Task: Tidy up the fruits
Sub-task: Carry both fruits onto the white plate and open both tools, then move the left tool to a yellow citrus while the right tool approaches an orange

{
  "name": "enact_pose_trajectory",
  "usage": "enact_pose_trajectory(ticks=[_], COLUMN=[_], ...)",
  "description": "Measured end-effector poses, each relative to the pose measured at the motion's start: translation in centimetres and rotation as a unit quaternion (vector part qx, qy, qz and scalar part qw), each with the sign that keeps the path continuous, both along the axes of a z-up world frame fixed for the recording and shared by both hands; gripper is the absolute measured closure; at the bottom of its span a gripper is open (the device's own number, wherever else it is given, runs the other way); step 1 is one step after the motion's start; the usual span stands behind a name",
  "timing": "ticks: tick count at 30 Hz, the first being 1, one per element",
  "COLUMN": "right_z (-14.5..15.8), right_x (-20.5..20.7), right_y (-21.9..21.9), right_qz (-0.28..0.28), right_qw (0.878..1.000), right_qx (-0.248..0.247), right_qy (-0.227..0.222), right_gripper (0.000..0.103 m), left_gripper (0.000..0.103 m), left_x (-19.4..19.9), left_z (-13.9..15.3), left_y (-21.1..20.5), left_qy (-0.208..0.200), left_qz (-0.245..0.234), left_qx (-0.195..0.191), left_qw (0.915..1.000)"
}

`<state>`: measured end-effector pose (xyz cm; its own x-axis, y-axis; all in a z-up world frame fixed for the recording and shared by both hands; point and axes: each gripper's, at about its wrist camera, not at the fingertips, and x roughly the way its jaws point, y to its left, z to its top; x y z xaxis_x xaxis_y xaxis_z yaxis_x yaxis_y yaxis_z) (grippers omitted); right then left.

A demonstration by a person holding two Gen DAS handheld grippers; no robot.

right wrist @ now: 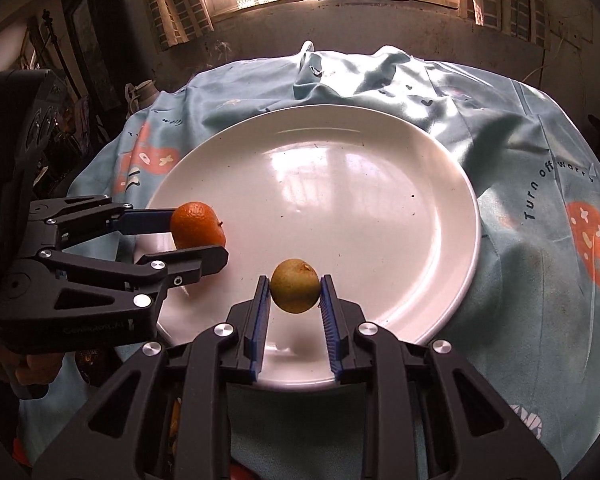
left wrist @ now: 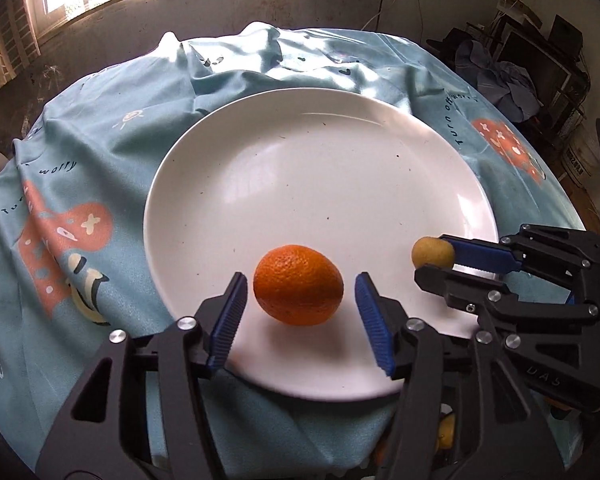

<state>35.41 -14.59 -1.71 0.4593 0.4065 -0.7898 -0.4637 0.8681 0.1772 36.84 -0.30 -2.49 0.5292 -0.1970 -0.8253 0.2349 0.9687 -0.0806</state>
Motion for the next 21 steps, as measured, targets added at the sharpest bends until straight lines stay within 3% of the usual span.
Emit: enact_pose_trajectory(ticks=[1,4,6,10,13,15,18,21], right_z=[0.2,1.4,2.3,3.2,2.2,1.5,1.0,1.1], right_x=[-0.4,-2.2,-4.1,-8.5,-11.1,-12.2,-13.1,-14.9], right_y=[-0.3,-1.6,-2.6,-4.5,-5.9,-6.4,-6.7,-7.3], right_qz=[-0.002,-0.012,-0.014,-0.014,-0.024,-0.049,-0.011,0.008], right_qw=[1.0,1.0,0.999,0.997,0.995,0.995,0.997,0.997], right_qx=[0.005,0.024,0.04,0.066,0.088,0.078,0.082,0.079], right_qy=[0.002,-0.003,-0.015,-0.035,-0.044,-0.038,-0.003,-0.009], right_gripper=[0.071,0.049,0.049,0.049,0.049,0.049,0.049,0.049], left_gripper=[0.023,0.018,0.009,0.002,0.002,0.002,0.002,0.002], left_x=[-0.7,-3.3,-5.6,-11.1,-14.5,-15.9,-17.4,-18.9], left_z=[0.8,3.0,4.1,4.3,2.9,1.8,1.0,0.7], left_y=[0.3,1.1,1.9,3.1,3.5,3.4,3.4,3.5], left_qy=[-0.016,-0.046,-0.061,-0.088,-0.111,-0.102,-0.086,-0.097], left_qz=[0.006,0.008,0.017,0.032,0.048,0.043,0.031,0.028], left_qx=[0.002,-0.004,-0.01,-0.025,-0.029,-0.025,-0.039,-0.029], left_qw=[0.9998,0.9989,0.9979,0.9953,0.9923,0.9936,0.995,0.9945])
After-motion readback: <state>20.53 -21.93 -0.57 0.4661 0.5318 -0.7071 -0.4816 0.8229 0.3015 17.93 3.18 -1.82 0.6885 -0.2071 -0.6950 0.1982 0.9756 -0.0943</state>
